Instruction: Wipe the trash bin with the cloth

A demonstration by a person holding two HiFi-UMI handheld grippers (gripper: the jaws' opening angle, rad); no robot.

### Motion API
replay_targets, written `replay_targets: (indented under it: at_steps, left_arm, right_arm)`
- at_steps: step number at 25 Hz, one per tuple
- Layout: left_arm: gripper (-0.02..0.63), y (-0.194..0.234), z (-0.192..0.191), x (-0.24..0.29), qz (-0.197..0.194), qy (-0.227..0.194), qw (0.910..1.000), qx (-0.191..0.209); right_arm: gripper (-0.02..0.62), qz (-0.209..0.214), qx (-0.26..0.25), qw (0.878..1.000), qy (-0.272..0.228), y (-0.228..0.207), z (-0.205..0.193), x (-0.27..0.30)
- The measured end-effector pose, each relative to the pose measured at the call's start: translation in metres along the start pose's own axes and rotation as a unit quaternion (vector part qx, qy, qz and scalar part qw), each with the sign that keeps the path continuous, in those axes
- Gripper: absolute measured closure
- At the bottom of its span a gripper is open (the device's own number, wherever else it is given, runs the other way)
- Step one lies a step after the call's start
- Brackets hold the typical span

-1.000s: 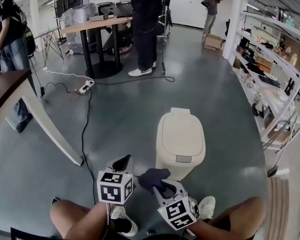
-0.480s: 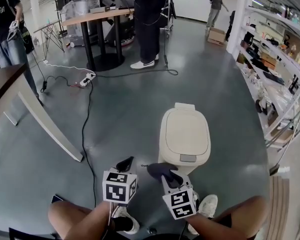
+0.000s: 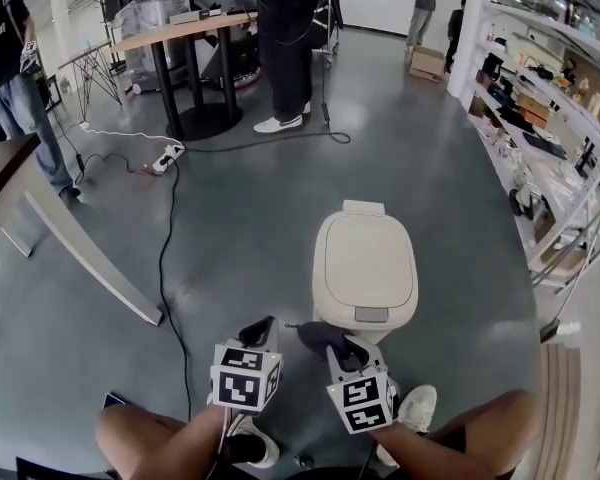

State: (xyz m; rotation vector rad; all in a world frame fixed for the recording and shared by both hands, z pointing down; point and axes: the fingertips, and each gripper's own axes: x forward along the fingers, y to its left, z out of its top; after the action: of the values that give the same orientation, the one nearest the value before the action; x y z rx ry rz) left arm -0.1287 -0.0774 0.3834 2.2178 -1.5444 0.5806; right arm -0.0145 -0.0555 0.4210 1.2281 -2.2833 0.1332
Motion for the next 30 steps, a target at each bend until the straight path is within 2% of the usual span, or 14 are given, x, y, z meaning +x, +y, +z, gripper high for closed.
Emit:
replay_targets:
  at_steps: [6, 17, 30]
  left_arm:
    - [0.606, -0.01, -0.004, 0.007, -0.014, 0.011, 0.9998, -0.007]
    - [0.606, -0.03, -0.019, 0.023, -0.029, 0.038, 0.9988, 0.015]
    - [0.606, -0.054, -0.029, 0.033, -0.045, 0.056, 0.9967, 0.038]
  right_arm:
    - [0.503, -0.013, 0.006, 1.0, 0.007, -0.013, -0.009, -0.002]
    - [0.503, -0.027, 0.03, 0.999, 0.005, -0.034, -0.021, -0.01]
    - [0.503, -0.072, 0.045, 0.996, 0.011, -0.073, -0.043, -0.035]
